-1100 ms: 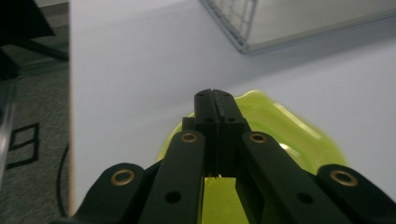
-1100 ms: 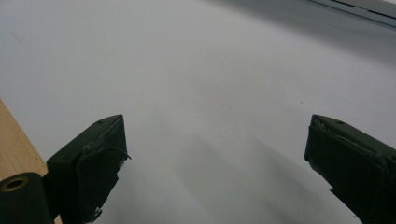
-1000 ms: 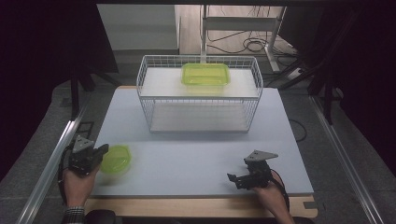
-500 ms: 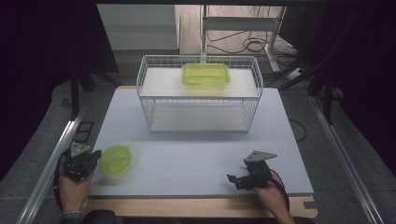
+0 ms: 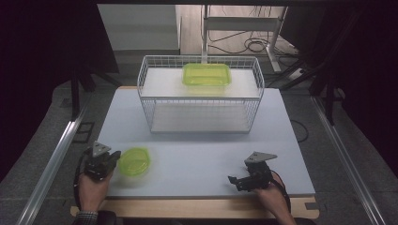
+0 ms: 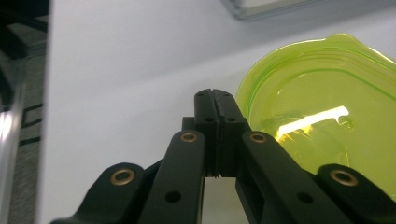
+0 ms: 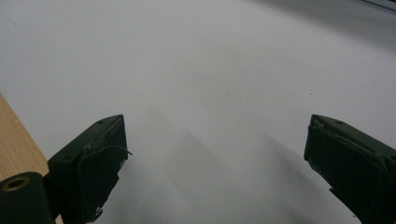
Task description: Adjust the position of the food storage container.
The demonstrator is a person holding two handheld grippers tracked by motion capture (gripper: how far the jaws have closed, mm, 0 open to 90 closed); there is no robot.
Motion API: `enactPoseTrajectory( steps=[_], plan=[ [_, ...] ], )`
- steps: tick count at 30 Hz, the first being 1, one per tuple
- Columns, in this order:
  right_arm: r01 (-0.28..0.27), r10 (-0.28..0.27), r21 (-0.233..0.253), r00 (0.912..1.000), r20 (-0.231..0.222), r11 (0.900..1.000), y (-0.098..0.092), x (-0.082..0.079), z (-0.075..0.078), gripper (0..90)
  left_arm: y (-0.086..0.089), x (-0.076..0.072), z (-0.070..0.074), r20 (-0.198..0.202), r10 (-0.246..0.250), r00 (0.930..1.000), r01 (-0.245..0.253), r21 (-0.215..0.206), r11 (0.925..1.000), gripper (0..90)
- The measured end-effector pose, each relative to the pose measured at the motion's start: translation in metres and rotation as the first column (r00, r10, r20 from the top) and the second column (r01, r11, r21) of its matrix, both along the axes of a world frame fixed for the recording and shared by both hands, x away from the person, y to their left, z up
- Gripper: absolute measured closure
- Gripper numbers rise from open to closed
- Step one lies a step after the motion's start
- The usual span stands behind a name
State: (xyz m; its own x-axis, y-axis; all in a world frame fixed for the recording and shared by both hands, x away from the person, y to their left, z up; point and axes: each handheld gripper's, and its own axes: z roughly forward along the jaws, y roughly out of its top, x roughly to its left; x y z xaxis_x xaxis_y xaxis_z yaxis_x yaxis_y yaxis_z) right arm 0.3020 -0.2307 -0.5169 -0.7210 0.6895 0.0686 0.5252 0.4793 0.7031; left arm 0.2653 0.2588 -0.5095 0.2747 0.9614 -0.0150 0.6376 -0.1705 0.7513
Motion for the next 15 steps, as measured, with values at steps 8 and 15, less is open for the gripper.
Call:
enactPoseTrajectory(
  steps=[8, 15],
  plan=[
    [-0.008, 0.008, -0.002, 1.0000, -0.001, 1.000, 0.001, -0.001, 0.000, 6.1, -0.030, 0.002, 0.003, 0.003, -0.082, 0.9966, 0.082, -0.022, 0.9964, 89.7],
    [-0.007, 0.007, 0.002, 1.0000, 0.001, 1.000, 0.000, -0.001, 0.001, 6.1, -0.008, -0.010, -0.003, -0.040, -0.057, 0.9976, 0.055, -0.051, 0.9972, 89.7]
  ],
)
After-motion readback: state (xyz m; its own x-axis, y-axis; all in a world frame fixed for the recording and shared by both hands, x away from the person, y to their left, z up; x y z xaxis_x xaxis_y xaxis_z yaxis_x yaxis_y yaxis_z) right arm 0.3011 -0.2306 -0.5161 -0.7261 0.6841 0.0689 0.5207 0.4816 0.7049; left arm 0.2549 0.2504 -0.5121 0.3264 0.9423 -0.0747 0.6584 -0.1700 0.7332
